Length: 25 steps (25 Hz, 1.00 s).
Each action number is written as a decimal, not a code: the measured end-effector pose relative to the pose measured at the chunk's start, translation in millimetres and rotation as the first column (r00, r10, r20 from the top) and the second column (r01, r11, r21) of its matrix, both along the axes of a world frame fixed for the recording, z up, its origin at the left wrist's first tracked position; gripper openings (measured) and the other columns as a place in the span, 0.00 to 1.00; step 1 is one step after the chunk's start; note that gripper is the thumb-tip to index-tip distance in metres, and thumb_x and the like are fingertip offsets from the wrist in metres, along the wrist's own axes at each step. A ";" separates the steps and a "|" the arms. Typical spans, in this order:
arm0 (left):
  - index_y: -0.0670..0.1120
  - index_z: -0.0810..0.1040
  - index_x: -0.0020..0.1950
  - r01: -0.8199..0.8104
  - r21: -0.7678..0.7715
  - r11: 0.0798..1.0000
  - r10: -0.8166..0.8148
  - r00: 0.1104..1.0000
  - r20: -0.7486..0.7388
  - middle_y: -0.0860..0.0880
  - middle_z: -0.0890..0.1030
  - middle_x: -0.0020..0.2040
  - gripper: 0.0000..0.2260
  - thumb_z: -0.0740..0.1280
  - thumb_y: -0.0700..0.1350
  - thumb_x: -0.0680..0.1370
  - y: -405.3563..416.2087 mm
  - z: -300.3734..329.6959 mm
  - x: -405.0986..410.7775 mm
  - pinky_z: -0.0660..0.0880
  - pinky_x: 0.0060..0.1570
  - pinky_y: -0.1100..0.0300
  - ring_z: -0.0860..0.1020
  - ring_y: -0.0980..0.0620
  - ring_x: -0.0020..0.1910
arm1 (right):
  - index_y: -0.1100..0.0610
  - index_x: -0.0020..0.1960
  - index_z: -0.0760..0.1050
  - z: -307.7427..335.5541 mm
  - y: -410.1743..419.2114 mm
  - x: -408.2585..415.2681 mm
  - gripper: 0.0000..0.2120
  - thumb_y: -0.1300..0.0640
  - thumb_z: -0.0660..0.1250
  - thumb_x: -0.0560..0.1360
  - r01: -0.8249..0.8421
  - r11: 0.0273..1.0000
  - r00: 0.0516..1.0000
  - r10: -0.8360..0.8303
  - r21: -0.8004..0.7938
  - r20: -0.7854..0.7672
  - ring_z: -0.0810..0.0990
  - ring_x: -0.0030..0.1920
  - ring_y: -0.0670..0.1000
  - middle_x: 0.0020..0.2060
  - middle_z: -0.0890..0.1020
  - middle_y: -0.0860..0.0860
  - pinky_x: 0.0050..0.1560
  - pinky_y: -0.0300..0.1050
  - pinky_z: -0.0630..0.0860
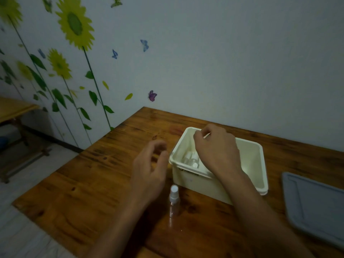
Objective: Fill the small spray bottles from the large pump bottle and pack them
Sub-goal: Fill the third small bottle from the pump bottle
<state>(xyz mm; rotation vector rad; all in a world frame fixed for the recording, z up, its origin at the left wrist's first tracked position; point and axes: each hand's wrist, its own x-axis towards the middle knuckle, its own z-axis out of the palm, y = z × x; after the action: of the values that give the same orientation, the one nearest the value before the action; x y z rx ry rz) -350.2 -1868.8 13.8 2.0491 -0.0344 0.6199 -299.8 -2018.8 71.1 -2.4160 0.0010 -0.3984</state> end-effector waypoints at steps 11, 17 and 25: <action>0.67 0.67 0.56 0.124 0.339 0.933 -0.042 0.970 -0.239 0.68 0.70 0.47 0.13 0.66 0.58 0.74 -19.0 -51.8 -77.9 0.72 0.53 0.61 0.70 0.66 0.51 | 0.46 0.46 0.75 -65.1 -44.3 -123.8 0.03 0.48 0.64 0.75 -0.316 0.913 0.946 0.325 0.257 0.009 0.76 0.34 0.37 0.30 0.76 0.44 0.27 0.30 0.70; 0.52 0.72 0.59 0.280 0.579 0.766 -0.335 0.942 -0.013 0.53 0.74 0.52 0.15 0.65 0.55 0.74 -64.3 -31.0 -62.2 0.74 0.47 0.60 0.72 0.57 0.50 | 0.42 0.48 0.76 -72.3 -76.4 -134.5 0.08 0.44 0.69 0.69 -0.286 0.895 0.958 0.277 0.343 0.076 0.80 0.39 0.40 0.41 0.81 0.41 0.34 0.31 0.74; 0.57 0.71 0.60 0.601 0.213 0.770 -0.604 0.795 -0.057 0.57 0.80 0.51 0.18 0.72 0.50 0.72 -97.4 -44.2 -45.1 0.80 0.44 0.61 0.81 0.59 0.47 | 0.60 0.37 0.73 -79.1 -112.6 -131.7 0.15 0.50 0.61 0.77 -0.037 0.697 0.986 0.142 0.717 -0.088 0.67 0.24 0.46 0.24 0.72 0.50 0.22 0.37 0.63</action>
<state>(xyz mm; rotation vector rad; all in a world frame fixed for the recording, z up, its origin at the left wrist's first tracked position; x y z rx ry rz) -395.2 -1966.2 -30.4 2.0790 -0.7796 0.2235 -431.5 -2131.4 -8.0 -1.6437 0.0841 -0.1363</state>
